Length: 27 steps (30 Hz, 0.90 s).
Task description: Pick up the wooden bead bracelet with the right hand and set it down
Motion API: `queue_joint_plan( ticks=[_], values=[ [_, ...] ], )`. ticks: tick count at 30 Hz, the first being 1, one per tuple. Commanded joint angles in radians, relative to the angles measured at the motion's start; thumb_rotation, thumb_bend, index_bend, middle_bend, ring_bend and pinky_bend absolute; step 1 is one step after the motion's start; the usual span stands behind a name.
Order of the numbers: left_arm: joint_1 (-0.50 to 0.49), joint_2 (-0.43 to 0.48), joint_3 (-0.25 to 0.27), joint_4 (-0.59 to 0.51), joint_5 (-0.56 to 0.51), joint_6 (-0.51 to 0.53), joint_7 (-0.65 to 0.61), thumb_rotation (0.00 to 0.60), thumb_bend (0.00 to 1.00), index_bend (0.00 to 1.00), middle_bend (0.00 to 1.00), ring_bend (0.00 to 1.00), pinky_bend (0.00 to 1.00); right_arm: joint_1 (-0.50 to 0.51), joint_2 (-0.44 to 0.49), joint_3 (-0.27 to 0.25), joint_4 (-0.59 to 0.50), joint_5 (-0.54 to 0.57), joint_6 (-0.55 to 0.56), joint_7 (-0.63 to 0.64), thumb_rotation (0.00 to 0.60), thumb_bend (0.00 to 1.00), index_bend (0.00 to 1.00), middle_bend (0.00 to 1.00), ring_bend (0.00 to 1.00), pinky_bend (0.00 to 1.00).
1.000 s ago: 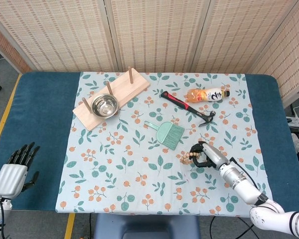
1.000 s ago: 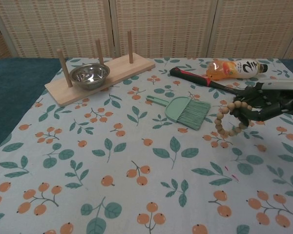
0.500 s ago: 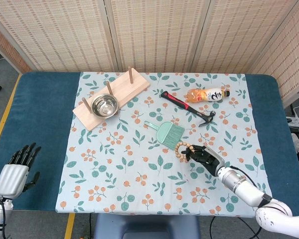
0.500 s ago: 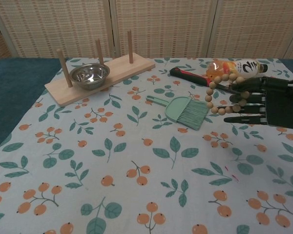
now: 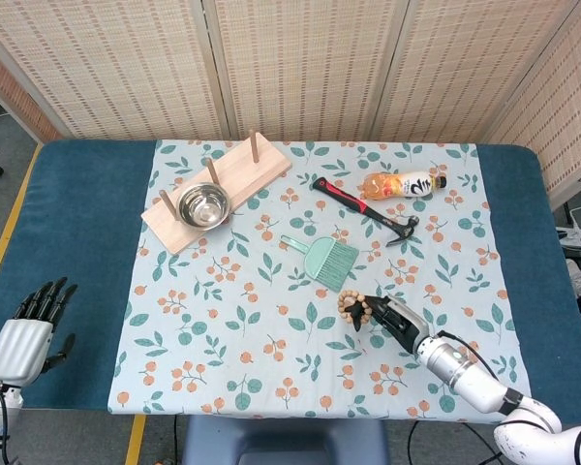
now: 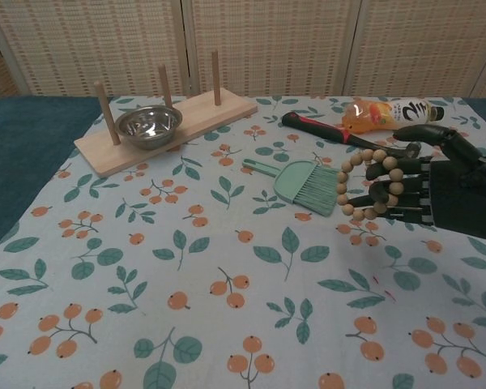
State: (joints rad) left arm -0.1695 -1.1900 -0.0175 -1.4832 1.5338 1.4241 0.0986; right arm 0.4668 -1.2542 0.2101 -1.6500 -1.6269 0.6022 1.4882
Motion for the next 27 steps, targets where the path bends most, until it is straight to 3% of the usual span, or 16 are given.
queue_joint_plan(
  ticks=[1, 4, 9, 12, 17, 23, 27],
  values=[
    [-0.001, 0.001, 0.0, -0.001, -0.001, -0.002, -0.002, 0.6, 0.44, 0.0, 0.0, 0.0, 0.16, 0.02, -0.009, -0.03, 0.011, 0.0, 0.025, -0.015, 0.087, 0.3, 0.45, 0.56, 0.19, 0.0],
    [-0.002, 0.002, -0.001, 0.0, -0.004, -0.005, -0.006, 0.6, 0.44, 0.0, 0.0, 0.0, 0.16, 0.035, -0.015, -0.058, 0.018, -0.012, 0.058, -0.016, 0.08, 0.3, 0.45, 0.56, 0.19, 0.0],
    [-0.002, 0.002, -0.001, 0.001, -0.005, -0.007, -0.01, 0.6, 0.44, 0.0, 0.0, 0.0, 0.16, 0.042, -0.039, -0.102, 0.041, -0.024, 0.128, -0.005, 0.076, 0.6, 0.49, 0.56, 0.19, 0.0],
    [-0.002, 0.003, 0.001, 0.0, -0.002, -0.006, -0.012, 0.6, 0.44, 0.0, 0.0, 0.0, 0.16, 0.049, -0.06, -0.126, 0.069, -0.04, 0.182, 0.021, 0.077, 0.64, 0.5, 0.56, 0.18, 0.0],
    [-0.002, 0.003, 0.001, -0.001, -0.001, -0.006, -0.011, 0.6, 0.44, 0.0, 0.0, 0.0, 0.16, 0.056, -0.082, -0.155, 0.111, -0.042, 0.241, 0.026, 0.085, 0.65, 0.52, 0.56, 0.18, 0.0],
    [-0.002, 0.003, 0.002, 0.0, 0.0, -0.005, -0.013, 0.6, 0.44, 0.0, 0.0, 0.0, 0.16, 0.057, -0.096, -0.185, 0.135, -0.025, 0.276, 0.012, 0.091, 0.56, 0.53, 0.56, 0.18, 0.0],
    [-0.003, 0.004, 0.002, -0.001, 0.002, -0.006, -0.015, 0.6, 0.44, 0.0, 0.0, 0.0, 0.16, 0.054, -0.102, -0.191, 0.146, -0.009, 0.289, 0.009, 0.14, 0.52, 0.6, 0.57, 0.18, 0.0]
  ],
)
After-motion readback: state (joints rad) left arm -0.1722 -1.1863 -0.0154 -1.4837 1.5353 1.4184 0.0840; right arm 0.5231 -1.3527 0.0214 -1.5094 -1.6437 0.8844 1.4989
